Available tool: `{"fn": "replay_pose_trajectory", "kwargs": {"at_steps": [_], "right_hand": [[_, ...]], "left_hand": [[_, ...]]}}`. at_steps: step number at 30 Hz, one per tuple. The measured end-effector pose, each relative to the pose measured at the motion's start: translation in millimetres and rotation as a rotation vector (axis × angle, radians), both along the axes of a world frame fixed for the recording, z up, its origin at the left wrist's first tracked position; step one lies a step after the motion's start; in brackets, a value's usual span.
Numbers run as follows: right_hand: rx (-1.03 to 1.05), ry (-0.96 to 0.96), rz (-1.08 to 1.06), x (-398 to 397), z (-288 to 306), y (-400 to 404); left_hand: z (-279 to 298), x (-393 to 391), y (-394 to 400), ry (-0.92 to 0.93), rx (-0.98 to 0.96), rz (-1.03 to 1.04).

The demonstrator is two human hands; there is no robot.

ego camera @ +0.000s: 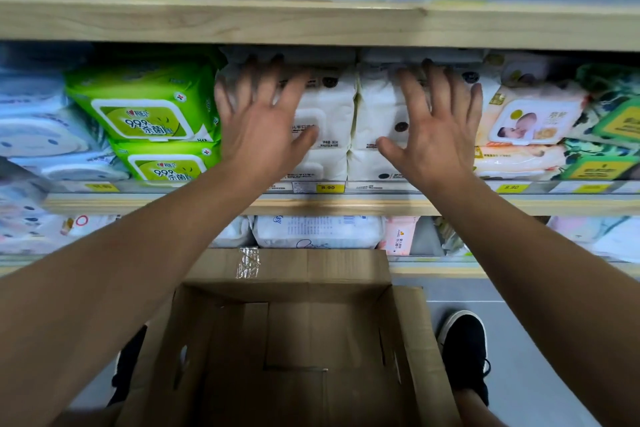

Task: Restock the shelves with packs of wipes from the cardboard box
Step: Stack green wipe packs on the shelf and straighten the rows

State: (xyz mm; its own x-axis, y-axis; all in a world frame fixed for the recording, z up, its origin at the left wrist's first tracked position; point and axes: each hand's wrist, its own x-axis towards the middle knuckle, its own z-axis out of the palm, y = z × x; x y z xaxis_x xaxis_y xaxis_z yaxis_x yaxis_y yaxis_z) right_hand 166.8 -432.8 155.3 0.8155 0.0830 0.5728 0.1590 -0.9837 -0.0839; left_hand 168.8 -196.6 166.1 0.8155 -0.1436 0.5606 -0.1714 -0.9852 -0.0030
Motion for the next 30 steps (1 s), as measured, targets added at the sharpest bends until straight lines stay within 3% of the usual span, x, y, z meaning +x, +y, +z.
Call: {"fn": "replay_pose_trajectory", "kwargs": {"at_steps": [4, 13, 20, 25, 30], "right_hand": [[-0.089, 0.108, -0.041, -8, -15, -9], [-0.093, 0.206, -0.084, -9, -5, -1], [0.003, 0.210, -0.011, -55, -1, -6], [0.009, 0.383, -0.051, -111, -23, -34], [-0.020, 0.524, -0.101, -151, -49, -79]], "left_hand": [[-19, -4, 22, 0.052, 0.137, -0.017], [-16, 3, 26, 0.080, 0.157, -0.033], [1, -29, 15, 0.146, 0.076, -0.106], [-13, -81, -17, 0.198, -0.002, -0.276], [-45, -115, -71, 0.375, -0.022, -0.369]]}}
